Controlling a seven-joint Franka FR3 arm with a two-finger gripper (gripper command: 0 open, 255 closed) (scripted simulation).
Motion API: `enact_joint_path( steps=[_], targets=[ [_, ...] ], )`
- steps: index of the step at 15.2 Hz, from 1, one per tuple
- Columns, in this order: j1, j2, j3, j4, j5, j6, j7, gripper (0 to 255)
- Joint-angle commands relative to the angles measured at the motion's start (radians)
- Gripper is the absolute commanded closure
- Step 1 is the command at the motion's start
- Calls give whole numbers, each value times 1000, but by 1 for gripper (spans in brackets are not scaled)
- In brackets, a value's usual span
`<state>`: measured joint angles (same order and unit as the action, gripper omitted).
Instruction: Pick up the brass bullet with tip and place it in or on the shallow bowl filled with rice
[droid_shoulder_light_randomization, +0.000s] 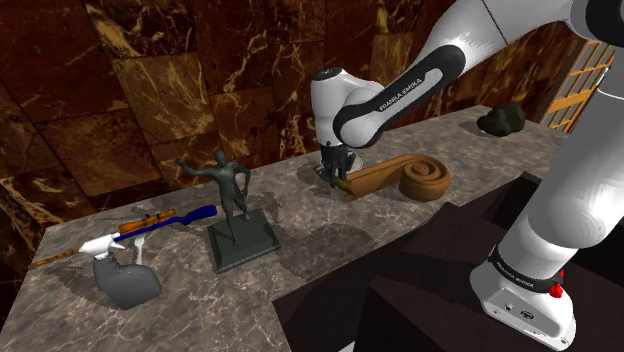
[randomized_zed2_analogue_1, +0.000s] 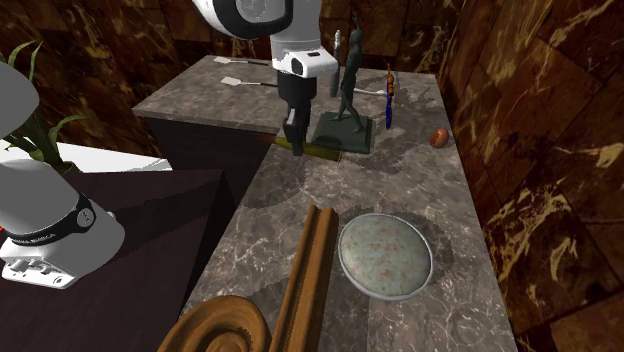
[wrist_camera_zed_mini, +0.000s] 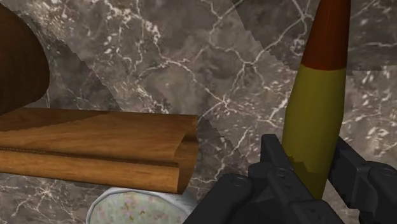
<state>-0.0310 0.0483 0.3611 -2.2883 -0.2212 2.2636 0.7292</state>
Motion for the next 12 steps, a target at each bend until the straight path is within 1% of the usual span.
enact_joint_path(
  steps=[1, 2, 6, 12],
  targets=[
    [-1, -24, 1, 5, 15, -25, -15, 255],
    [-1, -29, 1, 8, 19, -33, -19, 255],
    [-47, 26, -44, 76, -7, -37, -95, 255],
    [-108, 129, -103, 213, -36, -57, -204, 255]
  ],
)
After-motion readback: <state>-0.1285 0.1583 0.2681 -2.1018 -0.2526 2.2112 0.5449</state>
